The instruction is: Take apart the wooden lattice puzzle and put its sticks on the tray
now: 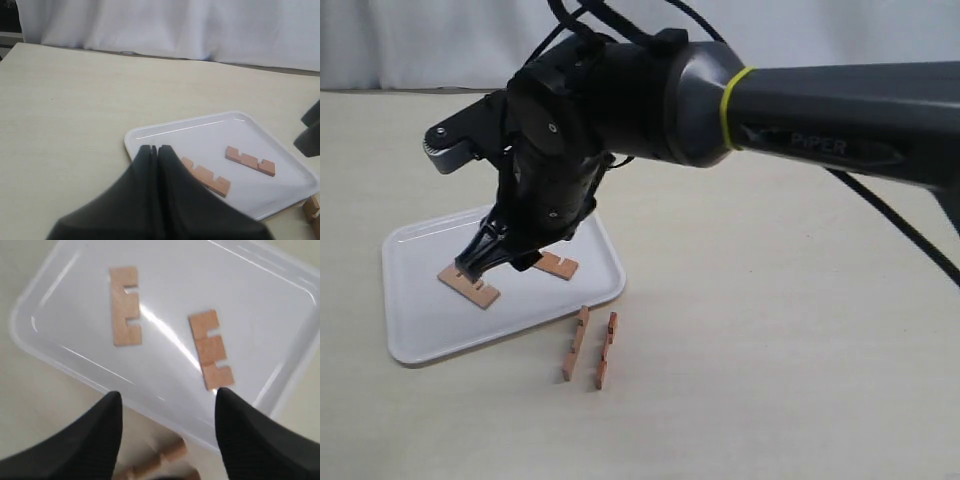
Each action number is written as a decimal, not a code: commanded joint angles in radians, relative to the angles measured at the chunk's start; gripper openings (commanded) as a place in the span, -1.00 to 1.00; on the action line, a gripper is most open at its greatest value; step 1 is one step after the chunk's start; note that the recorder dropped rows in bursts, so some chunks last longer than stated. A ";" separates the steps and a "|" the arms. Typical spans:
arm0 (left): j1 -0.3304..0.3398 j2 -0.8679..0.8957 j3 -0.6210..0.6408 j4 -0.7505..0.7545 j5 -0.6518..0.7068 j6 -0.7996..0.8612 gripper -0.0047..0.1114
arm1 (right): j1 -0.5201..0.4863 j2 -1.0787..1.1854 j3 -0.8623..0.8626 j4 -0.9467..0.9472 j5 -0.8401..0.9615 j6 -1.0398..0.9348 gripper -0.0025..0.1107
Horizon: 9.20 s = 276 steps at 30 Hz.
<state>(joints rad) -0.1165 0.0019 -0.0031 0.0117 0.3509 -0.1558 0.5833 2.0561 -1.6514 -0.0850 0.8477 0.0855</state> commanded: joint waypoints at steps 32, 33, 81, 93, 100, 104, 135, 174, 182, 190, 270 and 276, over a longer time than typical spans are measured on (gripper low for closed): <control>0.000 -0.002 0.003 0.004 -0.005 -0.003 -0.92 | -0.035 -0.006 0.337 -0.097 -0.141 0.687 -0.25; 0.000 -0.002 0.003 0.004 -0.005 -0.003 -0.92 | -0.035 -0.006 0.338 -0.104 -0.144 0.689 -0.30; 0.000 -0.002 0.003 0.004 -0.005 -0.003 -0.92 | -0.002 0.096 0.128 -0.216 -0.614 0.630 0.04; 0.000 -0.002 0.003 0.004 -0.005 -0.003 -0.92 | 0.000 -0.029 0.128 -0.270 -0.128 0.612 0.03; 0.000 -0.002 0.003 0.004 -0.007 -0.003 -0.92 | 0.024 -0.029 0.130 -0.208 0.017 0.629 0.03; 0.000 -0.002 0.003 0.004 -0.005 -0.003 -0.92 | 0.059 -0.029 0.141 -0.216 0.038 0.680 0.03; 0.000 -0.002 0.003 0.004 -0.005 -0.003 -0.92 | 0.071 0.004 0.269 -0.324 -0.177 0.866 -0.88; 0.000 -0.002 0.003 0.004 -0.005 -0.003 -0.92 | -0.057 0.177 0.024 -0.656 -0.318 0.715 0.01; 0.000 -0.002 0.003 0.004 -0.005 -0.003 -0.92 | -0.003 0.038 0.024 -0.627 -0.259 0.644 0.01; 0.000 -0.002 0.003 0.004 -0.005 -0.003 -0.92 | 0.029 -0.022 0.024 -0.490 -0.064 0.550 -0.61; 0.000 -0.002 0.003 0.004 -0.005 -0.003 -0.92 | -0.708 -1.671 1.078 0.044 -0.382 -0.021 -0.88; 0.000 -0.002 0.003 0.004 -0.005 -0.003 -0.92 | -0.708 -1.997 1.287 0.044 -0.623 -0.021 -0.88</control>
<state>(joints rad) -0.1165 0.0019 -0.0031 0.0117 0.3565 -0.1558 -0.1250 0.1869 -0.4269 -0.0312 0.3367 0.0664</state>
